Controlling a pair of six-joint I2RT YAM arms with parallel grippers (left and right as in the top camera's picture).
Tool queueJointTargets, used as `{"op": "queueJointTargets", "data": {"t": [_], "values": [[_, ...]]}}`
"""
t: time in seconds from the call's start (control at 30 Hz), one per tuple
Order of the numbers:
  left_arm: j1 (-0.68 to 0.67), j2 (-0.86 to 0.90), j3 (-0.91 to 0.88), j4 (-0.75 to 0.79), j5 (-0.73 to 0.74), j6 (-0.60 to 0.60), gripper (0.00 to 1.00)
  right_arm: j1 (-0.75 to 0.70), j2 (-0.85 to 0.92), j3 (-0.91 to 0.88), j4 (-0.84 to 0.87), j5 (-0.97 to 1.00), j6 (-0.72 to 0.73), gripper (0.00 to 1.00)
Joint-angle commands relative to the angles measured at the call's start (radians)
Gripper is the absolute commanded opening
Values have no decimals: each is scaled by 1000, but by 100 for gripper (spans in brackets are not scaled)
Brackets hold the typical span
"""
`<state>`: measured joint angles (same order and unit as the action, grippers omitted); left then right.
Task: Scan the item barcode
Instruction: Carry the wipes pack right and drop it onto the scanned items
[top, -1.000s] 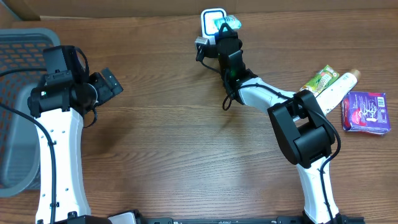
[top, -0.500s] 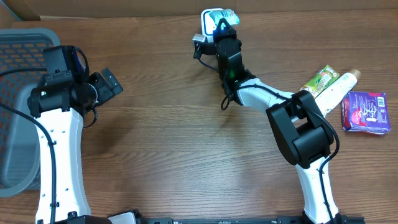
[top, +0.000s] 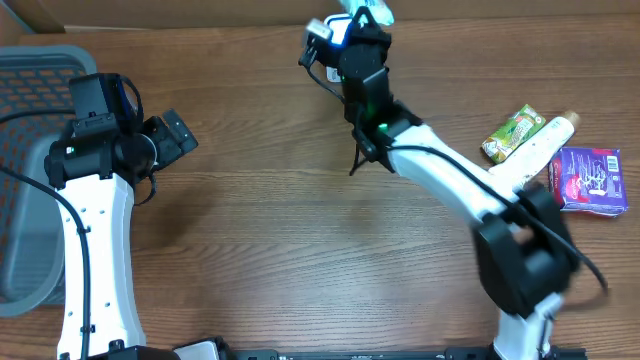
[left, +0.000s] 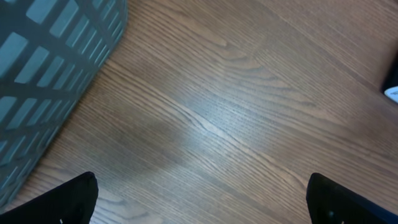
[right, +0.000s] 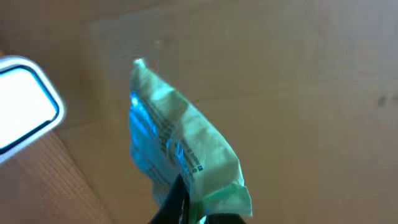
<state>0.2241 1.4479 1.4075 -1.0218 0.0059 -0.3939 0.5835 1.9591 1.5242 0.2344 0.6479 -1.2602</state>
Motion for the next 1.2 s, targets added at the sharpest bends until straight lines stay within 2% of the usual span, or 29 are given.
{"op": "queueJointTargets", "data": {"t": [0.0, 0.1, 0.23, 0.37, 0.47, 0.6, 0.67, 0.87, 1.03, 1.07, 1.13, 1.17], "values": [[-2, 3, 14, 2, -10, -14, 100, 2, -168, 15, -221, -111, 357, 4], [-2, 3, 14, 2, -10, -14, 100, -14, -282, 15, -430, -263, 575, 4], [-2, 3, 14, 2, -10, -14, 100, -79, -439, 15, -662, -477, 961, 4], [-2, 3, 14, 2, -10, -14, 100, -204, -565, 15, -891, -550, 1353, 4], [-2, 3, 14, 2, -10, -14, 100, -330, -614, 15, -1074, -567, 1554, 4], [-2, 3, 14, 2, -10, -14, 100, -530, -607, -13, -1271, -568, 1734, 4], [-2, 3, 14, 2, -10, -14, 100, -623, -590, -61, -1289, -568, 1784, 4], [-2, 3, 14, 2, -10, -14, 100, -838, -508, -230, -1176, -625, 1837, 4], [-2, 3, 14, 2, -10, -14, 99, -908, -451, -307, -1047, -624, 1836, 4], [-2, 3, 14, 2, -10, -14, 100, -911, -445, -312, -1037, -625, 1834, 14], [-2, 3, 14, 2, -10, -14, 100, -910, -444, -312, -1027, -648, 1764, 59], [-2, 3, 14, 2, -10, -14, 100, -908, -449, -311, -1019, -676, 1732, 75]]}}
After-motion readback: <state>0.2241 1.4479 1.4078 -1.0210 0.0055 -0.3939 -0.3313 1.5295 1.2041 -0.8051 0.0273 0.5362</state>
